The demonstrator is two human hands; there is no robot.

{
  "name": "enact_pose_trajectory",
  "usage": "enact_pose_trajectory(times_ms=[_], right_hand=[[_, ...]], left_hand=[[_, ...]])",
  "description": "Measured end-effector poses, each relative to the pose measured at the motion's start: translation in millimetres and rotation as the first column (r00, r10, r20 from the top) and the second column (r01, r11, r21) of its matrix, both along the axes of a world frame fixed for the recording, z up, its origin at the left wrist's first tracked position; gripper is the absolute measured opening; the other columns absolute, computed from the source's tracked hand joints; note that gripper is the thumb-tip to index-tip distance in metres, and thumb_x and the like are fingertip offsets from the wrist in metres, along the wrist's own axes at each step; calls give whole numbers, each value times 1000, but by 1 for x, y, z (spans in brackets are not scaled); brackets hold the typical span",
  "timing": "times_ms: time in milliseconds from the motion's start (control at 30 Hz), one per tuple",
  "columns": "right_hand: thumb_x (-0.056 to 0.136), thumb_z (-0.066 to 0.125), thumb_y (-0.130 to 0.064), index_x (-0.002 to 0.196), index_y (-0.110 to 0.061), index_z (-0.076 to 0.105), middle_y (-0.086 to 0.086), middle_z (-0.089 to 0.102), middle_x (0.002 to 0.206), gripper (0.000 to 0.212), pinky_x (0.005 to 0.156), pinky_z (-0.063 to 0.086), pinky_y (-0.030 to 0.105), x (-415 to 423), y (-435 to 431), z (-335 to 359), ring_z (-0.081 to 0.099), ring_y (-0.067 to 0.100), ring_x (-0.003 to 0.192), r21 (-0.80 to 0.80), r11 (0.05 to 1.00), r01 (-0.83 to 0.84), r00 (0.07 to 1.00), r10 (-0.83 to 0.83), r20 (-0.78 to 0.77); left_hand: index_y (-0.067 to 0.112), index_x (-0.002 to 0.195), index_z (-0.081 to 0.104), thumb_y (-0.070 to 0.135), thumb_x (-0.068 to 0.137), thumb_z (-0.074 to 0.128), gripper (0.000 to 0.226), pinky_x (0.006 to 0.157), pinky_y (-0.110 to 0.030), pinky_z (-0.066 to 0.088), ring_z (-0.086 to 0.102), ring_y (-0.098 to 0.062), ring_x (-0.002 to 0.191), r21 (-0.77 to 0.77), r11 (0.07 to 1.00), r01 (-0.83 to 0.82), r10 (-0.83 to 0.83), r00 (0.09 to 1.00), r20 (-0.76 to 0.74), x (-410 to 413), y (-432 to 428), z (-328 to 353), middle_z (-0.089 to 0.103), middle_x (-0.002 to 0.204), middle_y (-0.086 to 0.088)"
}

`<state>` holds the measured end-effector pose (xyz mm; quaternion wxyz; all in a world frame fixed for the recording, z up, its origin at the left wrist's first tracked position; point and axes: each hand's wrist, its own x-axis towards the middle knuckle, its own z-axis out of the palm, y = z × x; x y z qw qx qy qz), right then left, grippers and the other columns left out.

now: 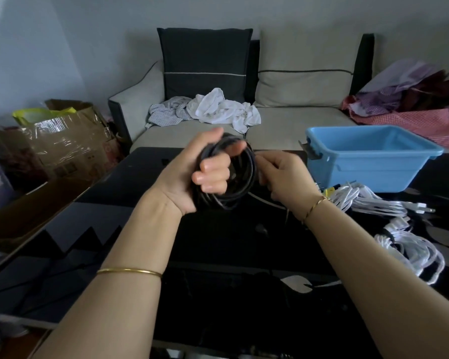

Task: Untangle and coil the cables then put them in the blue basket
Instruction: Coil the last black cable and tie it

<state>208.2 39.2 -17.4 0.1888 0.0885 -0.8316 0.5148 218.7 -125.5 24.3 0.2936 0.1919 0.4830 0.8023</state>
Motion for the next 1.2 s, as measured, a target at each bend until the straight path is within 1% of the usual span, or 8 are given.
enact_pose_trajectory(times_ms=[133,233,433,600,667,833,1067,1200], right_hand=[[96,41,-12,65,-17,51,0,47,52,34,37,30,12,7,-18,-10,39,3,34,51,994,-98,992,94,82],[98,38,-11,81,-13,50,3,51,57,21,35,30,11,14,-34,-16,41,3,37,159,965,-209,956,167,240],[95,40,-8,98,3,52,4,59,63,16,34,33,13,39,-50,-2,46,11,29,370,724,-582,764,331,554],[93,50,-21,85,-2,63,-2,58,54,24,49,43,19,53,-43,33,50,6,38,638,553,-536,844,339,415],[87,60,-28,82,-15,68,-4,62,59,16,67,47,28,50,-28,42,55,2,55,716,604,-349,935,276,223],[75,75,-19,75,-19,70,-8,64,80,6,74,44,13,41,2,38,58,2,80,339,914,-224,960,267,-83],[81,70,-18,76,-24,53,2,61,105,18,96,43,30,35,9,22,56,10,106,101,928,-359,923,369,-109],[89,58,-13,84,-16,41,18,63,109,19,79,47,23,40,23,20,58,8,88,-85,876,-474,880,470,-68]], left_hand=[[11,91,56,41,90,40,34,32,-10,30,37,-3,26,174,977,-127,117,991,66,-3,1,5,37,35,10],[9,92,58,41,97,39,37,36,-11,34,36,-2,30,212,922,-325,308,945,108,-7,2,4,39,40,11],[4,94,60,33,98,49,31,40,-18,41,43,-7,35,-64,693,-718,709,695,-123,-13,5,-7,51,44,6],[5,70,58,25,97,52,35,40,-17,43,54,-12,38,-319,596,-737,558,666,-496,-6,7,-22,59,44,-1],[5,65,59,26,95,53,37,38,-15,40,51,-11,38,-423,576,-699,458,705,-542,-3,6,-22,56,42,1],[13,59,50,45,97,45,50,41,-22,38,41,-13,35,-556,733,-392,231,912,-339,3,17,-17,46,45,-2],[26,45,60,71,88,15,77,33,-13,21,24,-4,29,-403,915,-33,5,998,-70,7,26,-11,32,41,3],[30,58,67,74,85,12,76,31,-11,21,24,-2,26,-373,924,86,-111,993,-46,12,36,-6,30,39,5]])
